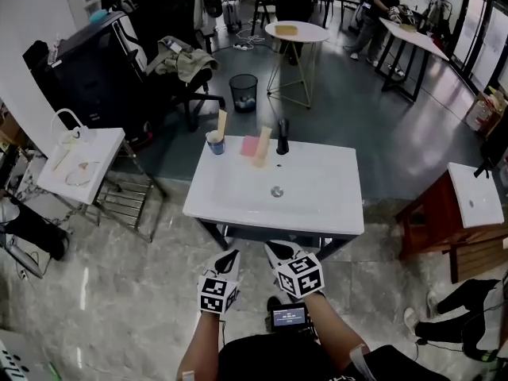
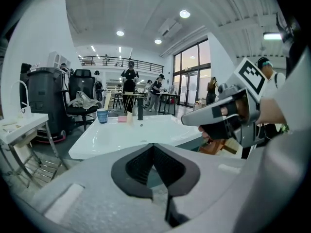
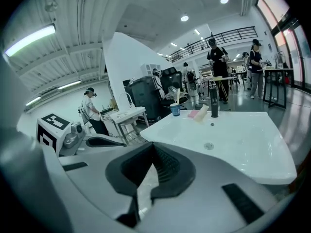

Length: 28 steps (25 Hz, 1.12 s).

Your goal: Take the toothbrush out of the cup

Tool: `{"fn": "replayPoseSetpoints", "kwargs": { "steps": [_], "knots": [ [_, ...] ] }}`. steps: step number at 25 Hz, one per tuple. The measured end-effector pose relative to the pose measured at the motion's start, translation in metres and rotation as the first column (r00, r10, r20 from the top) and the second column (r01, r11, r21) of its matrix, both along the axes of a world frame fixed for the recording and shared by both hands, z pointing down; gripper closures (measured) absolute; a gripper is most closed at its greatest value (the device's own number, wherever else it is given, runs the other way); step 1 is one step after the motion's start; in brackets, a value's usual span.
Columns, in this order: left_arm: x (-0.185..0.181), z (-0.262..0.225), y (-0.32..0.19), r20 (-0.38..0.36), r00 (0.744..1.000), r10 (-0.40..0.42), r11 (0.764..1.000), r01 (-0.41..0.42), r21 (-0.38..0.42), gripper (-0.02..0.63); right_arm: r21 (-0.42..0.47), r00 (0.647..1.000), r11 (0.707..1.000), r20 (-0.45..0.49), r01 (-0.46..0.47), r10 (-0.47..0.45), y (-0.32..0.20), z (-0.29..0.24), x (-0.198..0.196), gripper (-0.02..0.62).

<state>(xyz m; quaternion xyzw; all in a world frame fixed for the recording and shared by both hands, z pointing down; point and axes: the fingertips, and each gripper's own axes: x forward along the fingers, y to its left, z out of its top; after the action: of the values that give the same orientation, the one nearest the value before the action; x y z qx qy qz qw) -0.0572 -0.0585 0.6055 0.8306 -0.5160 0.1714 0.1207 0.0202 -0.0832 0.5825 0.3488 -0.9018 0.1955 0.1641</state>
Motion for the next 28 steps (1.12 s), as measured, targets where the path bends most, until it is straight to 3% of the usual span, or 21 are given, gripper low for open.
{"fn": "replayPoseSetpoints", "kwargs": {
  "steps": [9,18,28],
  "knots": [
    [0.003,-0.004,-0.062,0.024,0.999,-0.049,0.999,0.049,0.004,0.597,-0.011,0.999,0.999,0.012,0.037,-0.037,-0.070,0.002,0.007,0.586],
    [-0.021,0.012,-0.100,0.019,0.995,-0.099,0.995,0.099,-0.016,0.597,-0.045,0.997,0.996,-0.005,0.081,-0.081,-0.106,0.022,-0.013,0.586],
    [-0.059,0.001,-0.181,-0.012,0.998,-0.064,0.998,0.064,-0.005,0.597,-0.044,0.999,0.998,-0.041,0.033,-0.035,-0.179,0.015,-0.047,0.586]
  ]
}}
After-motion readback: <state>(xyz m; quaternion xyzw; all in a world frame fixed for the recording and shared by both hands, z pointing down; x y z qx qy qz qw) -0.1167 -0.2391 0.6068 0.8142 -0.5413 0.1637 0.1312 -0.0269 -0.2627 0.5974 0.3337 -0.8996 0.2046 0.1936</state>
